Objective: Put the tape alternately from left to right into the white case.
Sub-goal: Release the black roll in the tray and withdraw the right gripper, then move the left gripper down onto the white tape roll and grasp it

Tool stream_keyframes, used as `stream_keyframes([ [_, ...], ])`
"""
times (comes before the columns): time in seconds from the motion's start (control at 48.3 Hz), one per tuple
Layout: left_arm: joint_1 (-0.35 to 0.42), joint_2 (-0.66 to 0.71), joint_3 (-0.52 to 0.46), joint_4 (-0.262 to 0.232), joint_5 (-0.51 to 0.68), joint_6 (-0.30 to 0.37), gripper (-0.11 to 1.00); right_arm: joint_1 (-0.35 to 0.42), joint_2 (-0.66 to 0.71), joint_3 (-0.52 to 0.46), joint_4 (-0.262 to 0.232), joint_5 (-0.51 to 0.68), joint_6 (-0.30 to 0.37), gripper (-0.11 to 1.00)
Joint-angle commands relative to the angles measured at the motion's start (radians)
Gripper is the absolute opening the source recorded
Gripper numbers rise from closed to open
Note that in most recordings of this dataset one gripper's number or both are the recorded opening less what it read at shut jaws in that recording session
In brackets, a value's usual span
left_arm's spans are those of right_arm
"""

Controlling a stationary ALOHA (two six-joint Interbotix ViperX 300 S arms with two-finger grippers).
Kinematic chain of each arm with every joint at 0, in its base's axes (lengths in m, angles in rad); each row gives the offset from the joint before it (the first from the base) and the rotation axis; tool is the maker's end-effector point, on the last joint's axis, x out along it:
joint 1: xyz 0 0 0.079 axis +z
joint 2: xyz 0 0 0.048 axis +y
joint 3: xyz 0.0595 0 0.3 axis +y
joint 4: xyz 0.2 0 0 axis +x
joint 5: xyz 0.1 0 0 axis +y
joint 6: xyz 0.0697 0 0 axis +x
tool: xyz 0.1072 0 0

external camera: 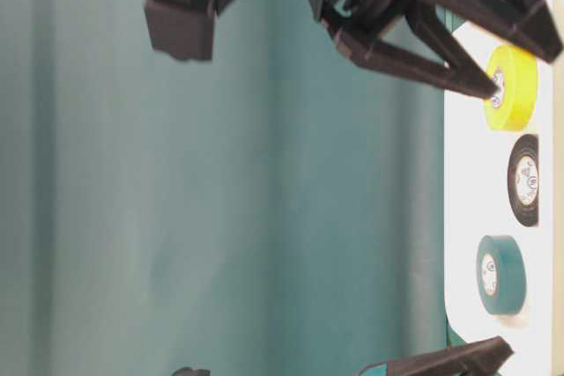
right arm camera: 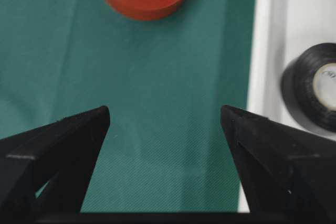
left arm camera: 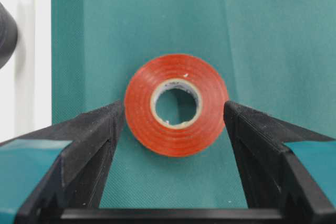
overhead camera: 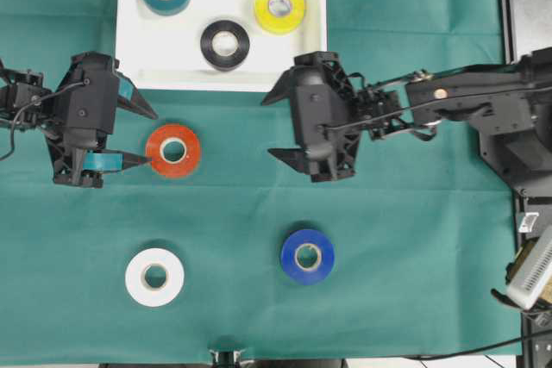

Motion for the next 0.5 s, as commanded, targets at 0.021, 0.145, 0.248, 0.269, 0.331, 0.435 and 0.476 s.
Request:
stream_keyframes([
  [0.021,-0.003,-0.015,-0.011,-0.002,-0.003,0.000,0.76,0.008,-0.051,0.021,-0.003,-0.029,0.003,0.66],
  [0.145,-0.003,-0.015,-0.011,-0.002,-0.003,0.000,0.76,0.009,-0.071,0.049,-0.003,-0.055,0.003,0.66],
  [0.248,-0.003,-0.014,-0.011,-0.002,-0.003,0.000,0.76,0.009,-0.075,0.057,-0.003,-0.074,0.003,0.66],
  [0.269,-0.003,-0.014,-0.011,-0.002,-0.003,0.000,0.76,0.009,-0.075,0.057,-0.003,-0.077,0.002,0.66],
  [0.331,-0.002,-0.012,-0.014,-0.002,-0.003,0.000,0.76,0.009,-0.075,0.057,-0.003,-0.081,0.003,0.66],
  [0.435,-0.005,-0.012,-0.015,-0.002,-0.003,0.000,0.76,0.009,-0.075,0.055,-0.003,-0.083,0.002,0.66],
  [0.476,-0.009,-0.011,-0.017,-0.002,-0.003,-0.002,0.76,0.009,-0.075,0.055,-0.003,-0.083,0.003,0.66],
])
